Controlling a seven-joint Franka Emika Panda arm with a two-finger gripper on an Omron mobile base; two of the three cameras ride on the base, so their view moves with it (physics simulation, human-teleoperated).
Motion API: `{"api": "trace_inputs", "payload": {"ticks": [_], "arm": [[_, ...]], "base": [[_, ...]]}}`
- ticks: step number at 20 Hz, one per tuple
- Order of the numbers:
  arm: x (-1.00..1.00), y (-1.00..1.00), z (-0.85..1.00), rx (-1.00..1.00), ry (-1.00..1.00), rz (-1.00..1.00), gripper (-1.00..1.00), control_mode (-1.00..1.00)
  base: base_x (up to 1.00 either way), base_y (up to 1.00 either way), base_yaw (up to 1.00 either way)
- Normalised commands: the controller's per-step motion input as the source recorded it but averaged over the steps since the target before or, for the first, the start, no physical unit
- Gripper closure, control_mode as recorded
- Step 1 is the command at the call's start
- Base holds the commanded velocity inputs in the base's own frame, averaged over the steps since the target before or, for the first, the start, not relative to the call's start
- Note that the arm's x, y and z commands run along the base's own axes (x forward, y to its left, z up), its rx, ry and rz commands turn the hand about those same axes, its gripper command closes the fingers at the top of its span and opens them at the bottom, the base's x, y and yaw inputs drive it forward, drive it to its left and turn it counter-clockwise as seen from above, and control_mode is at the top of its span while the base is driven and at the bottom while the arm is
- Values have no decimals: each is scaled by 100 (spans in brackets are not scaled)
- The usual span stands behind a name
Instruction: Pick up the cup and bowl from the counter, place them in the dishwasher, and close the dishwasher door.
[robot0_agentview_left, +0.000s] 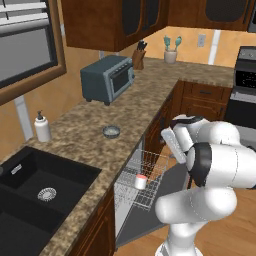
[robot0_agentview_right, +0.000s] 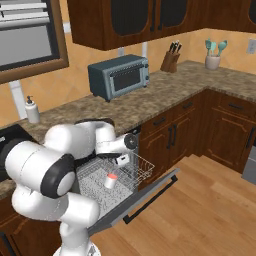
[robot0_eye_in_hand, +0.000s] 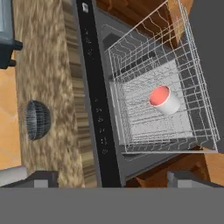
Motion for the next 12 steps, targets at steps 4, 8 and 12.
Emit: {"api": "trace_inputs", "payload": {"ticks": [4,8,12], "arm": [[1,67,48,0,26,12,-100,-100],[31,67,12,0,24,8,-100,-100],[56,44,0,0,13,2,-100,-100]], "base": [[0,0,0],[0,0,0],[0,0,0]]}}
